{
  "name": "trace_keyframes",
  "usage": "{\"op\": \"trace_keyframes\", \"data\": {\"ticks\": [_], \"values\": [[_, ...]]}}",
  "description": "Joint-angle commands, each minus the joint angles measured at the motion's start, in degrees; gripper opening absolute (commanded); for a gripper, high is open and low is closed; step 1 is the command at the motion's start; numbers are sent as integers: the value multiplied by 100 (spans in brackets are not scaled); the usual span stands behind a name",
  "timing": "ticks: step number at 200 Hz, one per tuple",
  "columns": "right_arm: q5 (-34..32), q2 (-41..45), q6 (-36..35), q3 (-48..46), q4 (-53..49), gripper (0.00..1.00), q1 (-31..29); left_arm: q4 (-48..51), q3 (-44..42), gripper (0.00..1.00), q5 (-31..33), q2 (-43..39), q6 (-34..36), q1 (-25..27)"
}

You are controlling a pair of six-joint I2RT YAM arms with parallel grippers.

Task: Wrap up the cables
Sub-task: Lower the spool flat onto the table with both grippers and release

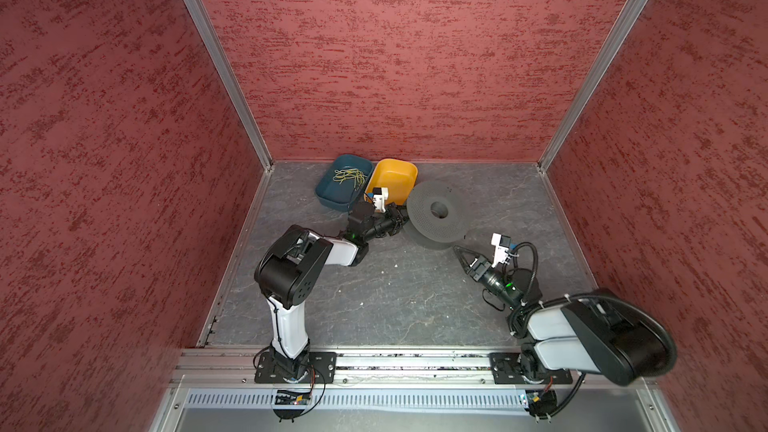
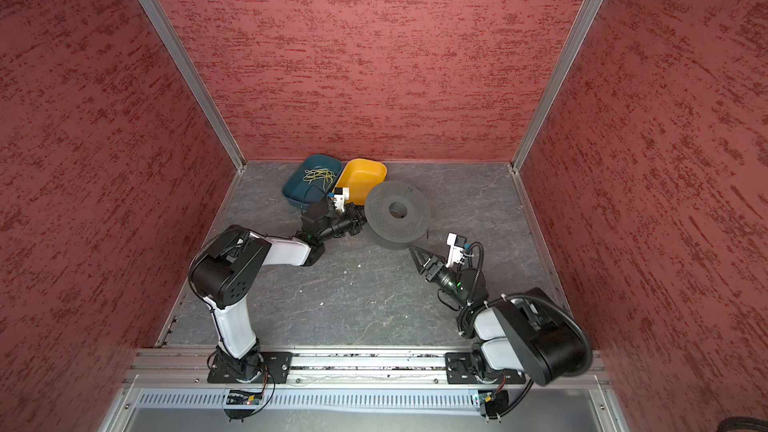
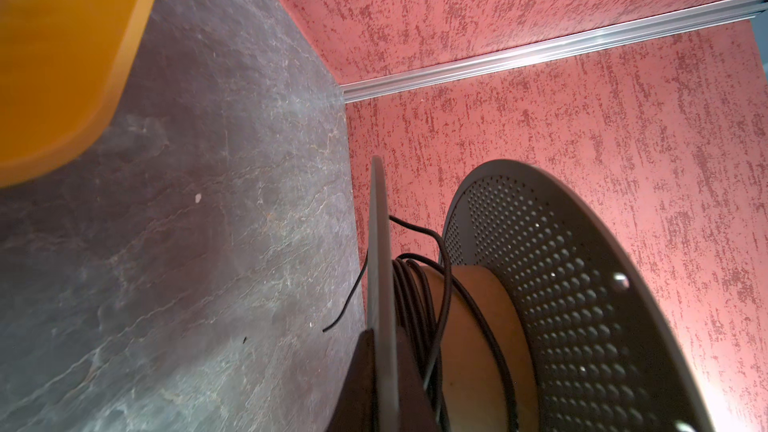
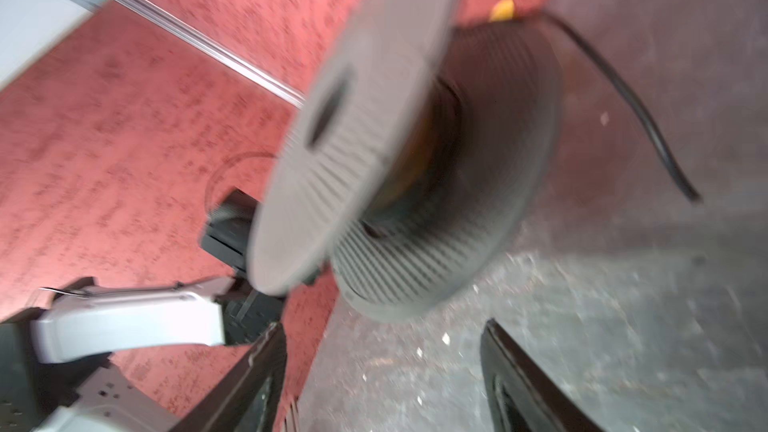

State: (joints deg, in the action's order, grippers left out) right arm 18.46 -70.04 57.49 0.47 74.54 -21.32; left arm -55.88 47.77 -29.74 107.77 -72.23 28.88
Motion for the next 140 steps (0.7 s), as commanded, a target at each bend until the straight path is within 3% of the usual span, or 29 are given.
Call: {"op": "trace_keyframes", "data": {"ticks": [1, 32, 45, 58, 84, 140], "values": [[-598, 1576, -238, -606, -2240, 74, 71, -710, -67, 0, -76, 49, -73, 90], [-1707, 4853, -902, -30, -6415, 71, 97, -644, -265, 0, 92, 14, 67, 166], [-2052, 5900, -1043, 185, -7508, 72, 109, -665, -325, 0, 172, 40, 74, 221], [-2207, 6392, -1181, 389, -8102, 73, 122, -731, -396, 0, 236, 98, 58, 272], [-2120, 5838, -1408, 712, -8145, 77, 122, -926, -642, 0, 434, 199, -19, 315], [-1579, 3822, -1685, 1023, -6543, 83, 129, -1158, -908, 0, 612, 490, 69, 372]]}}
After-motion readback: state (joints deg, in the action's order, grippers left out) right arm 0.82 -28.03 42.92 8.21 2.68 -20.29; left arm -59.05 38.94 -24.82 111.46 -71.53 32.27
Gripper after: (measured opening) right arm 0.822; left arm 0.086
